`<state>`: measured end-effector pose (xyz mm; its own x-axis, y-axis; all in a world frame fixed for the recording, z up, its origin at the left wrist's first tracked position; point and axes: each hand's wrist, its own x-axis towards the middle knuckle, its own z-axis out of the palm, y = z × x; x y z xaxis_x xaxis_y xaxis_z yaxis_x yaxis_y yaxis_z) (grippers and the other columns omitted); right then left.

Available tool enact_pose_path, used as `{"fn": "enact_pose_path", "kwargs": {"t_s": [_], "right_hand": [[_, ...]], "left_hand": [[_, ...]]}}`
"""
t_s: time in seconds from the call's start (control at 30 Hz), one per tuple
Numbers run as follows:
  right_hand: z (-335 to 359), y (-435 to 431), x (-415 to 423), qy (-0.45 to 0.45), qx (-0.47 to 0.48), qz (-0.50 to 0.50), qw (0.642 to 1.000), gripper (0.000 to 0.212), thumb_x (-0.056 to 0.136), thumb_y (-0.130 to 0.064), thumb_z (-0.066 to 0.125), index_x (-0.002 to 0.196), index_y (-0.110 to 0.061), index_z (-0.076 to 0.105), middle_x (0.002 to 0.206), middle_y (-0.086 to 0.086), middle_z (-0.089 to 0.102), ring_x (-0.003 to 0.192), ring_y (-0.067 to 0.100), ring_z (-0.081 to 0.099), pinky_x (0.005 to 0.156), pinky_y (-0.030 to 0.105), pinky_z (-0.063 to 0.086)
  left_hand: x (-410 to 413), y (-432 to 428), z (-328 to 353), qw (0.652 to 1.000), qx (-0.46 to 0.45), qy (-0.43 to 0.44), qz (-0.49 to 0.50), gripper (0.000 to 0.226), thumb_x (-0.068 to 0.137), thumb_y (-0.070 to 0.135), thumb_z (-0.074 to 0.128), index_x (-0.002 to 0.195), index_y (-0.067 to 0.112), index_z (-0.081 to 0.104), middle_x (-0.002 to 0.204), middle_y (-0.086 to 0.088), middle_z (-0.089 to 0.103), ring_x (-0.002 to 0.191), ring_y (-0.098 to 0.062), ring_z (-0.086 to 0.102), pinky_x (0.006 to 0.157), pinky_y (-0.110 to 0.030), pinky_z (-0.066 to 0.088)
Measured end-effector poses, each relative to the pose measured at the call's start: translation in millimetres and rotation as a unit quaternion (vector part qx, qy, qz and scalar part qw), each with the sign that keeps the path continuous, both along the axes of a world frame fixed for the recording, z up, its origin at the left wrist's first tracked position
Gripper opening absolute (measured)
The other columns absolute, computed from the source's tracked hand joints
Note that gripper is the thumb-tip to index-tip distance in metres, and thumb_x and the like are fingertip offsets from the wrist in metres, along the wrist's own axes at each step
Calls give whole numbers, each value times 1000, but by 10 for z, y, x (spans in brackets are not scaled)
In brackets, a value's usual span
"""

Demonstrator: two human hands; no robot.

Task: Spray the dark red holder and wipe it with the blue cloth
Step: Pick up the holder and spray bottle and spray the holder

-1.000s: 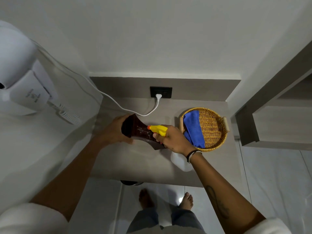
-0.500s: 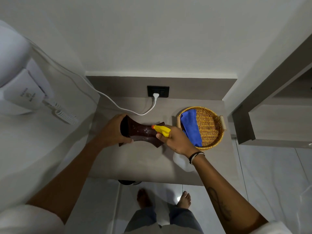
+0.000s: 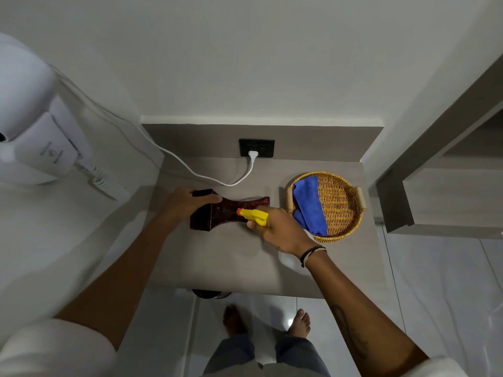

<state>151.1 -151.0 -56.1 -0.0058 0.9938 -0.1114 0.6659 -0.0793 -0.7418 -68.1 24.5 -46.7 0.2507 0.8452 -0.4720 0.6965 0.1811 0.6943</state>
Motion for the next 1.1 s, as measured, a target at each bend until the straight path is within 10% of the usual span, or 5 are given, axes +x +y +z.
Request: {"fn": "enact_pose_path", "kwargs": {"t_s": [0.27,0.4,0.7,0.87,1.1], "right_hand": [[-41,-27,-5,23,0,4,1000,39,108,-34,60,147,-31,62,109,3,73,99,26,72,89,48,58],[-64,-53,40,39,-1,-5,999,41,108,-33,61,148,-28,60,108,3,73,99,25,72,89,45,59],[-167,-127,139,46,6,-12,999,42,108,-32,61,149,-25,60,105,2,72,96,19,70,86,36,57],[-163,-201,259,80,36,-100,991,33,106,-31,65,136,-18,68,87,2,65,78,21,62,75,44,55],[-78,-215,1153,119,146,-338,922,24,103,-27,69,125,-33,62,111,-7,71,101,4,67,85,20,57]], "left_hand": [[-77,12,-132,996,-87,4,34,98,26,78,93,95,10,79,95,-13,81,91,-33,79,87,-51,65],[-80,-18,-102,999,-37,9,1,118,30,98,74,119,22,75,122,-4,75,104,-23,73,92,-43,61],[-291,-199,-82,964,-33,74,-252,165,35,62,103,168,42,8,163,8,19,149,-16,27,121,-40,33],[-291,-215,-149,967,67,37,-242,140,45,17,106,164,17,32,162,-13,37,149,-30,39,123,-47,36],[-63,-116,60,929,153,137,-308,137,40,47,89,163,27,34,157,-15,42,147,-36,33,120,-48,33]]}}
